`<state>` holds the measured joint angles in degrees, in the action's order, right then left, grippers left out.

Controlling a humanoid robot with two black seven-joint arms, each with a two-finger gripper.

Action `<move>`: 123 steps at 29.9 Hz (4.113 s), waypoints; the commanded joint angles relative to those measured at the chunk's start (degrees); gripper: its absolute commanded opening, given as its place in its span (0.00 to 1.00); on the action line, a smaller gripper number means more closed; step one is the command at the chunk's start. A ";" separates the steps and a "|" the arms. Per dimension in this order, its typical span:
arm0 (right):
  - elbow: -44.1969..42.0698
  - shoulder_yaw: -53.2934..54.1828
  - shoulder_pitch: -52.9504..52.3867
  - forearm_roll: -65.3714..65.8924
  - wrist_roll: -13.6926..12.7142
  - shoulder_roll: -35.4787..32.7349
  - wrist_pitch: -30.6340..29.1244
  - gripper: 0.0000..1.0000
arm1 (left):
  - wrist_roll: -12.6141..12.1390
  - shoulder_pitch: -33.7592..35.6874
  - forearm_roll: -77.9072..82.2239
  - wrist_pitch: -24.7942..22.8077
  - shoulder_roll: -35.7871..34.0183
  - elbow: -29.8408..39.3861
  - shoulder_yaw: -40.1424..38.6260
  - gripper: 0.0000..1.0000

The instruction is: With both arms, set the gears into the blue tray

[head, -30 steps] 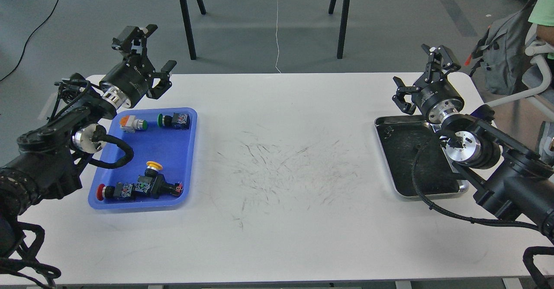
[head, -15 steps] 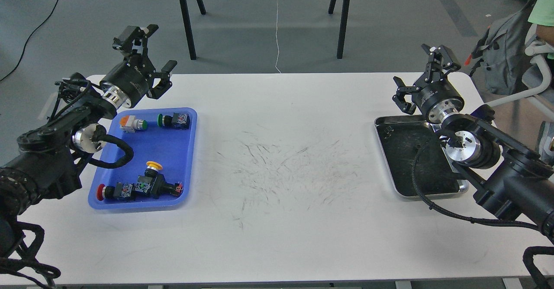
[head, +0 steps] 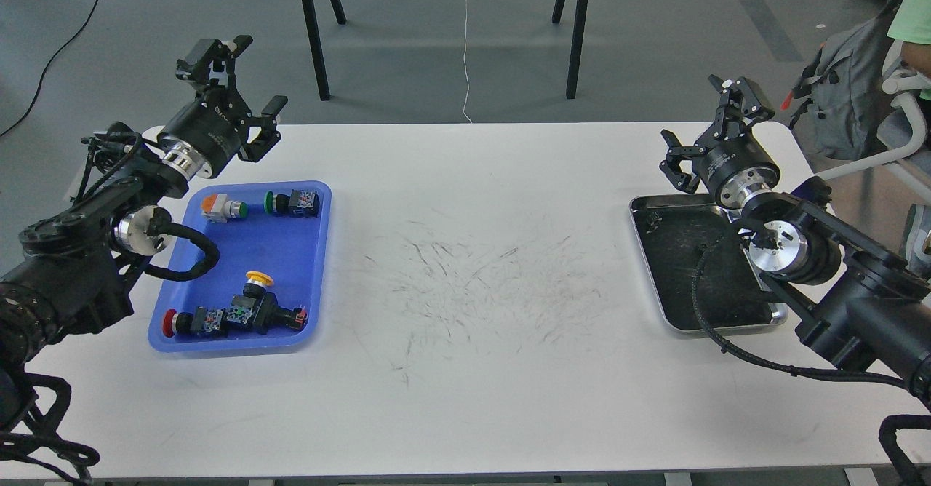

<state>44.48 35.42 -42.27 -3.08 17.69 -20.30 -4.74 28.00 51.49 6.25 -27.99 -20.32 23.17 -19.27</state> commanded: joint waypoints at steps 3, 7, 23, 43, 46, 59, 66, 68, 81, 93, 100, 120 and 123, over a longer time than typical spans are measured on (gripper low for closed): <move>-0.09 0.00 0.00 0.00 0.07 0.00 0.00 0.99 | 0.00 0.36 -0.71 -0.01 0.45 -0.23 -0.77 1.00; -0.18 0.00 0.00 0.00 0.07 0.00 0.08 0.99 | 0.00 0.19 -0.80 -0.01 0.71 -0.23 -0.68 1.00; -0.09 0.09 0.44 0.00 0.07 -0.09 0.17 0.99 | 0.00 0.10 -0.89 -0.01 0.72 -0.40 -0.68 1.00; 1.22 0.18 1.32 -0.09 -0.11 -1.14 -0.27 0.99 | 0.00 -0.08 -0.71 -0.01 0.89 0.03 -2.44 1.00; 1.40 0.09 1.32 -0.09 -0.02 -1.76 -0.44 0.99 | 0.00 0.10 -0.71 -0.01 0.80 -0.05 -2.44 1.00; 1.31 0.09 1.67 -0.09 -0.02 -1.85 0.00 1.00 | 0.00 0.10 -0.71 -0.01 0.63 -0.23 -2.53 1.00; 1.22 0.09 1.93 -0.09 -0.02 -1.85 0.00 1.00 | 0.00 -0.17 -0.80 -0.01 0.72 -0.32 -2.53 1.00; 1.31 0.09 1.93 -0.09 -0.02 -1.93 0.08 0.99 | 0.00 -0.17 -0.80 -0.01 0.72 -0.32 -2.53 1.00; 3.15 -5.97 0.35 -0.09 -1.43 -6.76 0.35 0.99 | 0.00 -0.08 -0.80 -0.01 0.63 -0.32 -2.53 1.00; 6.49 -25.81 -8.34 1.05 -6.79 -17.74 -0.26 1.00 | 0.00 0.10 -0.62 -0.01 0.72 -0.32 -2.26 1.00; 9.13 -44.71 -19.76 6.06 -7.76 -21.44 -2.81 1.00 | 0.00 -0.08 -0.45 -0.01 0.72 -0.32 -2.17 1.00; 6.06 -61.61 -27.34 46.65 -14.00 -19.95 -1.67 0.96 | 0.00 -0.08 -0.80 -0.01 0.80 -0.32 -2.70 1.00; 6.06 -61.70 -27.16 53.24 -13.82 -19.34 -1.67 0.95 | 0.00 0.01 -0.80 -0.01 0.80 -0.32 -2.79 1.00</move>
<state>50.62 -26.19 -69.62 43.83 3.70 -40.22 -6.38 28.00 51.41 5.46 -28.00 -19.49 22.85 -22.01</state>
